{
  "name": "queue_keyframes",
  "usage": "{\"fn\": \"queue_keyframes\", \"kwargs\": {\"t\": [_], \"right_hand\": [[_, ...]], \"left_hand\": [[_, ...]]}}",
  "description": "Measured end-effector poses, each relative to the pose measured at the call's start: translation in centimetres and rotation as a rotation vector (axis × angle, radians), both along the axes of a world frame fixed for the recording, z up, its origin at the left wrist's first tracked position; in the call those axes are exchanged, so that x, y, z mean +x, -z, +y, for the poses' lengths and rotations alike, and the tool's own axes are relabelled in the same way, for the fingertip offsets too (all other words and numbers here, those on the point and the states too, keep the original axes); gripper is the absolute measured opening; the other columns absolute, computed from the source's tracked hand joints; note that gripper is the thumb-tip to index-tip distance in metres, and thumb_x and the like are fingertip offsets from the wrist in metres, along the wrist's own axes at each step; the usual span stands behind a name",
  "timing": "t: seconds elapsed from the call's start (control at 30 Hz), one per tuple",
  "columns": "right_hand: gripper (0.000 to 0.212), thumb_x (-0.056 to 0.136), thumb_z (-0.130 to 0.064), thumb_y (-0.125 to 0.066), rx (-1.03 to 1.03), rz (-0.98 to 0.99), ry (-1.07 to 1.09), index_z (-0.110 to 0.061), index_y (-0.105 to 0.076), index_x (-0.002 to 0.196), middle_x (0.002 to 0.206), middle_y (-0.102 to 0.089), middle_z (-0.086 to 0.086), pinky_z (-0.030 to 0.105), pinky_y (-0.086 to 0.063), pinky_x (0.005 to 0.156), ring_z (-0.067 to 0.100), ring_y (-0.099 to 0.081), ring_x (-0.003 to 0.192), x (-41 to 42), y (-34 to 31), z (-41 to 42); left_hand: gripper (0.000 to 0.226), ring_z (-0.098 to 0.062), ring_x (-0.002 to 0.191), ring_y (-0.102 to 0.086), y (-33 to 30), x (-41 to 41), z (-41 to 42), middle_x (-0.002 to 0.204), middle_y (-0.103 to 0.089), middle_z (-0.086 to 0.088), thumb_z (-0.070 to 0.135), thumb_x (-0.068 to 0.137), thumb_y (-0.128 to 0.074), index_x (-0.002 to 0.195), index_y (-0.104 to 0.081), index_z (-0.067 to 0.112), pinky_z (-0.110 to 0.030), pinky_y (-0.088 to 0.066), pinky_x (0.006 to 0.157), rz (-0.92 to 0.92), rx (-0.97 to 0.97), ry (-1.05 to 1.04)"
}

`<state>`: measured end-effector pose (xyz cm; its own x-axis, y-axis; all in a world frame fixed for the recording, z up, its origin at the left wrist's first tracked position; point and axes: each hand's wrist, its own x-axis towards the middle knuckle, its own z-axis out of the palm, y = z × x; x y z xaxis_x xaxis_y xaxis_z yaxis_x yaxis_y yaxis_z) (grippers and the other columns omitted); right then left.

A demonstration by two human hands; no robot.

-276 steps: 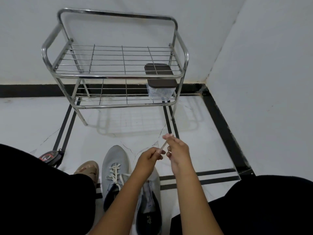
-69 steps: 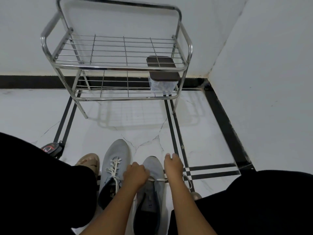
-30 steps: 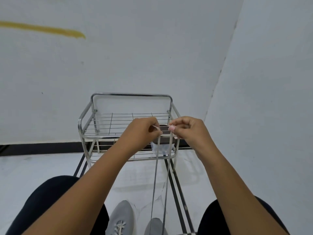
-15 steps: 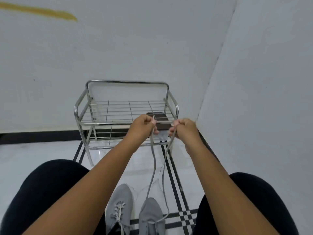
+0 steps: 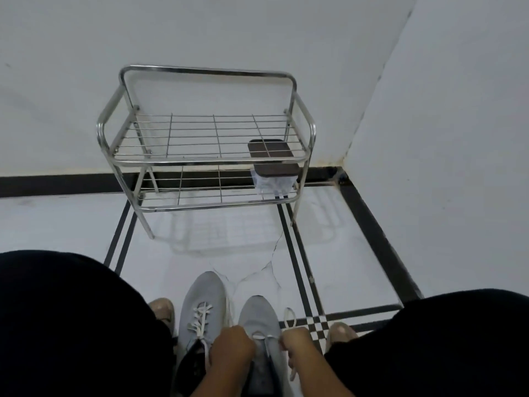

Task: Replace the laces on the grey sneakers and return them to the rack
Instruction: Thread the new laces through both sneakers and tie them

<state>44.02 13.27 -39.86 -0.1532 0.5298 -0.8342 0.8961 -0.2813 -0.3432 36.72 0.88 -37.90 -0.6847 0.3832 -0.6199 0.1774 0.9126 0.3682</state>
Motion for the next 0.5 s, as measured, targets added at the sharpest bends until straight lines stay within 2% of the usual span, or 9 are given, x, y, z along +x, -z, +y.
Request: {"fn": "queue_keyframes", "kwargs": {"t": [0.07, 0.17, 0.23, 0.3, 0.4, 0.43, 0.47, 0.5], "right_hand": [[0.014, 0.090, -0.008, -0.056, -0.085, 0.086, 0.027, -0.004, -0.049, 0.078, 0.070, -0.047, 0.007, 0.041, -0.050, 0.096, 0.023, -0.059, 0.081, -0.1, 1.1, 0.8], [0.016, 0.086, -0.006, -0.065, -0.163, 0.205, 0.225, -0.010, -0.057, 0.073, 0.073, -0.059, 0.006, 0.042, -0.055, 0.090, 0.018, -0.059, 0.065, 0.4, 3.0, 0.4], [0.015, 0.085, -0.008, -0.068, -0.216, 0.225, 0.282, -0.010, -0.059, 0.074, 0.077, -0.063, 0.007, 0.040, -0.056, 0.086, 0.020, -0.061, 0.067, 0.7, 3.8, 0.2], [0.017, 0.083, -0.012, -0.072, -0.196, 0.185, 0.334, -0.005, -0.057, 0.077, 0.083, -0.065, 0.012, 0.039, -0.056, 0.082, 0.024, -0.066, 0.077, -0.4, 4.7, 0.2], [0.038, 0.084, -0.029, -0.072, -0.062, 0.026, 0.315, 0.001, -0.059, 0.104, 0.103, -0.069, 0.015, 0.035, -0.056, 0.088, 0.026, -0.067, 0.099, -1.4, 5.6, 0.3], [0.038, 0.087, -0.031, -0.066, -0.028, 0.019, 0.317, -0.002, -0.060, 0.111, 0.110, -0.068, 0.013, 0.031, -0.056, 0.087, 0.023, -0.067, 0.100, -1.4, 5.6, 0.2], [0.027, 0.089, -0.028, -0.062, -0.032, 0.043, 0.317, -0.007, -0.064, 0.107, 0.109, -0.069, 0.011, 0.027, -0.056, 0.080, 0.019, -0.067, 0.093, -1.7, 5.7, 0.2], [0.012, 0.089, -0.021, -0.062, -0.096, 0.061, 0.270, -0.012, -0.067, 0.095, 0.106, -0.070, 0.011, 0.022, -0.055, 0.069, 0.015, -0.065, 0.080, -1.8, 5.4, -0.1]], "left_hand": [[0.037, -0.022, 0.115, -0.060, 1.0, -0.4, 0.5, 0.125, -0.062, -0.006, 0.033, 0.089, -0.049, 0.118, -0.063, 0.016, -0.025, -0.046, 0.090, -0.048, 0.004, 0.069], [0.041, -0.020, 0.116, -0.059, 1.7, -0.4, 0.7, 0.128, -0.060, -0.003, 0.040, 0.087, -0.051, 0.125, -0.058, 0.026, -0.026, -0.046, 0.093, -0.076, -0.017, 0.171], [0.042, -0.022, 0.120, -0.057, 2.7, -0.5, 0.8, 0.131, -0.058, -0.005, 0.043, 0.090, -0.048, 0.129, -0.053, 0.029, -0.029, -0.045, 0.096, -0.087, -0.044, 0.198], [0.041, -0.023, 0.119, -0.057, 3.1, -0.5, 0.9, 0.129, -0.059, -0.007, 0.038, 0.091, -0.048, 0.128, -0.055, 0.022, -0.030, -0.046, 0.097, -0.084, -0.072, 0.188], [0.038, -0.023, 0.117, -0.059, 3.7, -0.5, 0.9, 0.125, -0.061, -0.009, 0.032, 0.089, -0.054, 0.121, -0.060, 0.012, -0.029, -0.047, 0.094, -0.090, -0.101, 0.161], [0.038, -0.022, 0.117, -0.059, 3.8, -0.6, 0.9, 0.125, -0.061, -0.009, 0.032, 0.089, -0.055, 0.121, -0.061, 0.012, -0.029, -0.047, 0.094, -0.097, -0.102, 0.156], [0.038, -0.022, 0.117, -0.059, 3.8, -0.6, 1.0, 0.126, -0.061, -0.008, 0.032, 0.089, -0.054, 0.121, -0.062, 0.013, -0.029, -0.047, 0.096, -0.102, -0.090, 0.156], [0.038, -0.021, 0.117, -0.058, 3.9, -0.6, 0.9, 0.126, -0.061, -0.007, 0.033, 0.089, -0.053, 0.122, -0.063, 0.015, -0.028, -0.047, 0.097, -0.111, -0.076, 0.157]]}}
